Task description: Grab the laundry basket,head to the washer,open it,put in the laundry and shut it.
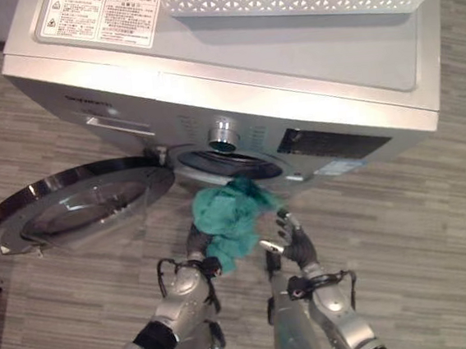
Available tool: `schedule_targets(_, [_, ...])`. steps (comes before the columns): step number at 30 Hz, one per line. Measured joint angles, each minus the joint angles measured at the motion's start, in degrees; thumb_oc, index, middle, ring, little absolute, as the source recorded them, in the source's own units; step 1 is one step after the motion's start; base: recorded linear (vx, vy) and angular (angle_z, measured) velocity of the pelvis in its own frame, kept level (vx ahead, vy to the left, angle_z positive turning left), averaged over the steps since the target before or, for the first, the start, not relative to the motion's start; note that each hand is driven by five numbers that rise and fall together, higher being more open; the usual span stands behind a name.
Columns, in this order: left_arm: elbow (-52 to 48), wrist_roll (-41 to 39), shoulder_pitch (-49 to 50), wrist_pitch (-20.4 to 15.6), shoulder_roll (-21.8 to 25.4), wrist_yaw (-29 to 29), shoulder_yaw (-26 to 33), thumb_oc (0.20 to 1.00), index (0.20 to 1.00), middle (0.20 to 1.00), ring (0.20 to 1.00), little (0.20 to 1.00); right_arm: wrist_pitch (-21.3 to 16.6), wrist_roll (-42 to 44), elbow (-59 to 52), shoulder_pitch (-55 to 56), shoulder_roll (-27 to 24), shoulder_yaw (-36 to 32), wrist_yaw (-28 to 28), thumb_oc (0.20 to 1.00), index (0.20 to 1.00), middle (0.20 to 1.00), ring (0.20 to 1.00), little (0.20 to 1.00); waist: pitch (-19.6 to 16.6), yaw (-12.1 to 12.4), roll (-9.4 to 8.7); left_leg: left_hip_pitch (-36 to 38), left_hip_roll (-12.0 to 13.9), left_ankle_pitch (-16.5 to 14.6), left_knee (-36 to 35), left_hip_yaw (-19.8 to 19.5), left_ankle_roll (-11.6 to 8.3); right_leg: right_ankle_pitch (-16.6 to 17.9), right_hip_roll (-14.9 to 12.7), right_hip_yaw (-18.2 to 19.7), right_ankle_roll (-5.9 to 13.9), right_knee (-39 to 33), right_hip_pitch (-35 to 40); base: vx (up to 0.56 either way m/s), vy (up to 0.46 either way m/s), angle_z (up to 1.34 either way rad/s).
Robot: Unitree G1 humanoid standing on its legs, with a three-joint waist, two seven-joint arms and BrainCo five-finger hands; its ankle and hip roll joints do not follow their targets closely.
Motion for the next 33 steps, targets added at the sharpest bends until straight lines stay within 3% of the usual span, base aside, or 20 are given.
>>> schedule_targets(6, [2.7, -1.1, -4.4, -0.5, -0.7, 1.0, 2.9, 0.2, 0.2, 0.2, 0.2, 0.2, -0.1, 2.6, 8.7, -0.2, 3.2, -2.8, -0.5, 1.0, 1.0, 1.0, 1.0, 1.0, 0.6, -0.7, -1.0, -0.4, -0.8, -0.4, 0.0, 1.6, 0.52, 0.4, -0.7, 1.6, 0.57, 0.3, -1.4, 0.0, 0.098, -0.11])
schedule_targets(11, [6.8, -4.8, -10.4, -1.5, -3.1, 2.4, 5.8, 0.2, 0.2, 0.2, 0.2, 0.2, -0.3, 8.1, 11.7, -0.2, 3.6, -5.8, -1.6, 1.0, 1.0, 1.0, 1.0, 1.0, 0.6, -2.9, -1.14, -0.9, -2.8, -0.9, 0.0, 1.9, 1.55, 0.4, -2.3, 3.1, 1.63, 2.7, -3.4, 0.03, 0.164, -0.05])
schedule_targets(14, [8.5, -5.6, -14.1, -2.3, -4.3, 3.5, 6.3, 0.2, 0.2, 0.2, 0.2, 0.2, -1.7, 10.1, 11.8, -1.4, 3.5, -6.1, -1.7, 1.0, 1.0, 1.0, 1.0, 1.0, 1.6, -4.8, -1.26, -0.9, -3.9, -1.3, 0.6, 2.1, 3.51, -2.5, -3.4, 7.8, 2.66, 15.6, -9.9, -0.04, 0.107, -0.06])
schedule_targets(16, [10.3, -5.7, -17.3, -2.6, -5.6, 3.8, 6.5, 0.2, 0.2, 0.2, 0.2, 0.2, -2.3, 12.4, 12.1, -3.3, 3.7, -6.0, -2.0, 1.0, 1.0, 1.0, 1.0, 1.0, 3.3, -5.8, -1.45, -0.6, -4.1, -1.7, 1.1, 1.5, 4.95, -4.9, -3.0, 13.3, 3.75, 26.4, -16.0, 0.06, -0.012, 0.09])
schedule_targets(18, [12.7, -7.2, -19.9, -3.0, -7.0, 4.0, 6.7, 0.2, 0.2, 0.2, 0.2, 0.2, -2.6, 15.0, 13.6, -5.4, 5.0, -5.9, -2.7, 1.0, 1.0, 1.0, 1.0, 1.0, 3.9, -6.1, -2.12, -1.0, -4.3, -1.6, 1.0, 1.2, 5.28, -8.1, -0.6, 17.0, 4.12, 23.4, -17.4, 0.03, -0.066, 0.08])
schedule_targets(20, [17.7, -7.8, -23.8, -3.1, -7.6, 4.7, 8.5, 0.2, 0.2, 0.2, 0.2, 0.2, -4.3, 18.9, 19.4, -11.0, 9.3, -8.1, -4.0, 1.0, 1.0, 1.0, 1.0, 1.0, 5.2, -6.8, -3.82, -1.3, -4.4, -1.1, 1.4, 1.2, 4.77, -7.3, 1.4, 17.5, 4.33, 13.6, -17.5, 0.15, -0.041, 0.16])
schedule_targets(23, [19.0, -11.6, -26.0, -2.9, -8.3, 4.8, 10.2, 0.2, 0.2, 0.2, 0.2, 0.2, -6.6, 25.7, 30.5, -19.6, 15.7, -18.6, -8.3, 1.0, 1.0, 1.0, 1.0, 1.0, 7.3, -7.8, -3.91, -2.0, -4.6, -2.3, 1.8, -1.0, 4.93, -4.7, 0.6, 17.8, 4.17, 1.6, -18.0, 0.17, -0.038, 0.46])
schedule_targets(24, [18.5, -12.5, -25.1, -2.9, -8.7, 4.8, 10.6, 0.2, 0.2, 0.2, 0.2, 0.2, -6.6, 27.8, 34.8, -20.8, 16.0, -21.8, -10.5, 1.0, 1.0, 1.0, 1.0, 1.0, 7.4, -7.8, -4.13, -1.8, -4.9, -3.1, 2.1, -2.0, 3.61, -4.9, -0.8, 17.2, 4.06, 0.4, -17.8, 0.21, -0.1, 0.77])
schedule_targets(25, [17.4, -14.2, -23.5, -2.9, -9.2, 4.9, 10.6, 0.2, 0.2, 0.2, 0.2, 0.2, -6.6, 29.0, 37.6, -19.8, 15.6, -24.3, -11.7, 1.0, 1.0, 1.0, 1.0, 1.0, 7.4, -7.6, -4.19, -0.8, -5.1, -3.9, 2.1, -3.6, 1.56, -1.9, -1.5, 16.4, 5.25, 0.6, -16.4, 0.2, -0.111, 0.63])
schedule_targets(26, [16.9, -14.5, -23.0, -3.0, -8.8, 5.0, 10.6, 0.2, 0.2, 0.2, 0.2, 0.2, -6.2, 29.3, 38.7, -19.6, 15.1, -24.6, -12.7, 1.0, 1.0, 1.0, 1.0, 1.0, 7.3, -7.6, -3.56, -0.6, -4.3, -4.1, 2.0, -3.8, 1.2, 0.6, -0.2, 16.4, 5.7, 0.7, -16.4, 0.17, -0.097, 0.31])
schedule_targets(27, [16.8, -14.7, -23.0, -3.0, -8.3, 5.0, 10.6, 0.2, 0.2, 0.2, 0.2, 0.2, -6.1, 29.2, 39.4, -19.1, 14.6, -24.3, -13.1, 1.0, 1.0, 1.0, 1.0, 1.0, 7.3, -7.7, -3.5, -0.2, -3.2, -4.5, 1.9, -3.8, 0.68, 2.8, 1.0, 16.5, 4.97, 0.9, -16.4, 0.13, -0.137, -0.09])
schedule_targets(28, [16.4, -15.2, -23.8, -3.1, -8.1, 5.0, 10.5, 0.2, 0.2, 0.2, 0.2, 0.2, -6.0, 29.1, 38.6, -17.5, 13.3, -23.1, -13.7, 1.0, 1.0, 1.0, 1.0, 1.0, 7.3, -8.1, -3.47, 0.5, -1.8, -5.3, 2.0, -3.9, -0.51, 7.4, 2.5, 16.1, 2.75, 1.6, -16.4, 0.08, -0.1, -0.08])
schedule_targets(29, [16.1, -15.8, -24.6, -3.0, -8.2, 5.0, 10.5, 0.2, 0.2, 0.2, 0.2, 0.2, -6.0, 28.9, 37.8, -16.9, 12.5, -22.8, -13.8, 1.0, 1.0, 1.0, 1.0, 1.0, 7.4, -8.4, -3.31, 0.6, -1.4, -5.3, 2.0, -3.8, -0.59, 8.8, 2.8, 15.3, 1.41, 1.8, -16.4, 0.14, -0.187, -0.18])
schedule_targets(33, [15.0, -16.5, -27.7, -3.1, -6.7, 4.6, 11.0, 0.2, 0.2, 0.2, 0.2, 0.2, -6.1, 27.0, 31.2, -14.2, 7.4, -19.6, -13.5, 1.0, 1.0, 1.0, 1.0, 1.0, 7.7, -9.4, -1.92, 0.0, -1.3, -4.1, 1.3, -4.6, -2.34, 8.4, 4.5, 14.1, -1.62, 1.7, -16.4, 0.09, -0.096, -0.12])
